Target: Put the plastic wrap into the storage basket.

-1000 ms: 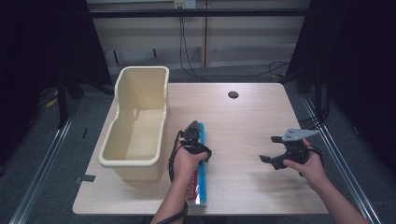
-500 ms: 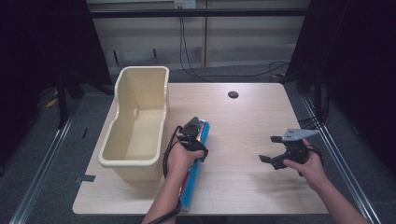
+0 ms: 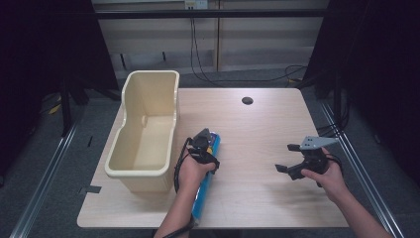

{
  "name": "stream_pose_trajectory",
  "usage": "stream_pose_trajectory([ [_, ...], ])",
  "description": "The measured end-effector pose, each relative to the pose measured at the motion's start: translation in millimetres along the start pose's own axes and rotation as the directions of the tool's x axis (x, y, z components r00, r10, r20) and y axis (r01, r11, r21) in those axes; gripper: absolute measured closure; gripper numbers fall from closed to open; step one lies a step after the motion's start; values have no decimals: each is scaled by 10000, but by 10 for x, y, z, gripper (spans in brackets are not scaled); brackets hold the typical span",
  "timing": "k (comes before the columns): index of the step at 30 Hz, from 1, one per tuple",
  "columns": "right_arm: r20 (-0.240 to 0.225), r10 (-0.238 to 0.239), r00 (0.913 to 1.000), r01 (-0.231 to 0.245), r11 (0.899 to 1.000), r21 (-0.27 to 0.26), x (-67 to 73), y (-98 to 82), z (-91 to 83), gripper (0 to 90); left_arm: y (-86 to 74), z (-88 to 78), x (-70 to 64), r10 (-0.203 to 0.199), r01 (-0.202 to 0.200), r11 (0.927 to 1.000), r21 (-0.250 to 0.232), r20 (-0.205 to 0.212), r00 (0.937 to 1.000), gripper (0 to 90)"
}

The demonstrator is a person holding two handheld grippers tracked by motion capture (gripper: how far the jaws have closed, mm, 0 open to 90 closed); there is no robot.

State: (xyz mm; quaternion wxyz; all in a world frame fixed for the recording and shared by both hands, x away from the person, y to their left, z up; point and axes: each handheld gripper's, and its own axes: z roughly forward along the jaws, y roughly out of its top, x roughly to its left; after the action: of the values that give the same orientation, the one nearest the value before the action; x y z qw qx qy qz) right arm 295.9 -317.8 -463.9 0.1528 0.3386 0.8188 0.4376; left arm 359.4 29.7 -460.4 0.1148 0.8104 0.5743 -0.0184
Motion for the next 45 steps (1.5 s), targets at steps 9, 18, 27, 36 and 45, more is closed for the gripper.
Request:
stream_pose_trajectory([
  [9, -6, -19, 10000, 19, 10000, 0, 26, 12, 7, 41, -125, -126, -59, 288, -303, 9988, -387, -377, 9989, 225],
  [18, 23, -48, 10000, 48, 10000, -48, 55, 32, 6, 43, -208, -5, -11, 274, -288, 9989, -369, -358, 9990, 248],
  [27, 18, -44, 10000, 44, 10000, -71, 36, 33, 2, 42, -158, 31, -24, -9, 11, 9999, 166, -110, 9999, 322],
  [36, -30, 39, 10000, -39, 10000, -83, 14, 23, -4, 43, -102, -212, -28, 204, -207, 9996, 191, 170, 9996, 323],
  [45, -87, 93, 9999, -94, 9998, -169, 10, 33, -18, 42, -23, -553, -34, 240, -239, 9997, -23, 231, 9994, 323],
])
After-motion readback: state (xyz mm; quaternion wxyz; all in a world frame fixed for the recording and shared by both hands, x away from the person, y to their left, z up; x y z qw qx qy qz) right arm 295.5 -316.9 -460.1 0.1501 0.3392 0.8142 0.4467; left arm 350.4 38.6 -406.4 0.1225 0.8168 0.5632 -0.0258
